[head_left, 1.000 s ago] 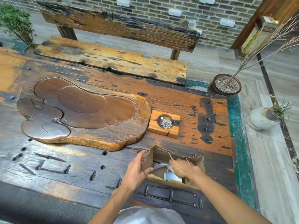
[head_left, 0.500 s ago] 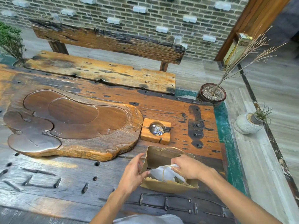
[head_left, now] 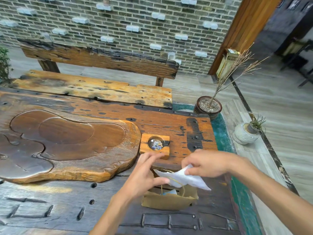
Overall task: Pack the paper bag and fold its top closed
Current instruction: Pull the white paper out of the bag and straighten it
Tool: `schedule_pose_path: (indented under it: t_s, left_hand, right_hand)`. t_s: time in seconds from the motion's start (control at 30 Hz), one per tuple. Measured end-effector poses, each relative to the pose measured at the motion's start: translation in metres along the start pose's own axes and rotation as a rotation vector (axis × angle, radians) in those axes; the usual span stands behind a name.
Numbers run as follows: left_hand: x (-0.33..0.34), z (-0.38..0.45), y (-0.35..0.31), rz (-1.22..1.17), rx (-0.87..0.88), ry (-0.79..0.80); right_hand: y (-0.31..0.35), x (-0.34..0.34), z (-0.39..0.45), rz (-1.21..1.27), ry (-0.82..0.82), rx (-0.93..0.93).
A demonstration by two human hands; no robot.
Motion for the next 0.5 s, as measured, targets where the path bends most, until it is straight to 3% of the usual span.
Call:
schedule_pose_path:
  t_s: [0.2, 0.33, 0.4, 0.5]
  left_hand:
    - [0.018, 0.017, -0.063, -0.002, 0.055, 0.272]
    - [0.02, 0.015, -0.074, -0.275, -0.065, 0.291]
    - [0.013, 0.013, -0.079, -0.429, -0.128, 0.258]
    - [-0.004, 0.014, -0.089, -0.586, -0.127, 0.141]
  right_hand:
    - [0.01, -0.055, -0.024, 0.063, 0.086, -0.116]
    - [0.014, -0.085, -0.035, 0.183, 0.092, -0.18]
    - [0.008, -0.105, -0.041, 0.38, -0.017, -0.191]
    - [-0.014, -0.12, -0.042, 0.981, -0.31, -0.219]
Point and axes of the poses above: each hand's wrist, its own z-axis towards the middle knuckle, its own x-axis out of the palm, y = z × x, the point moved 8 cm from there along z, towards the middle knuckle, and after that the axes turned 14 degrees about -z, right-handed, at the moved point
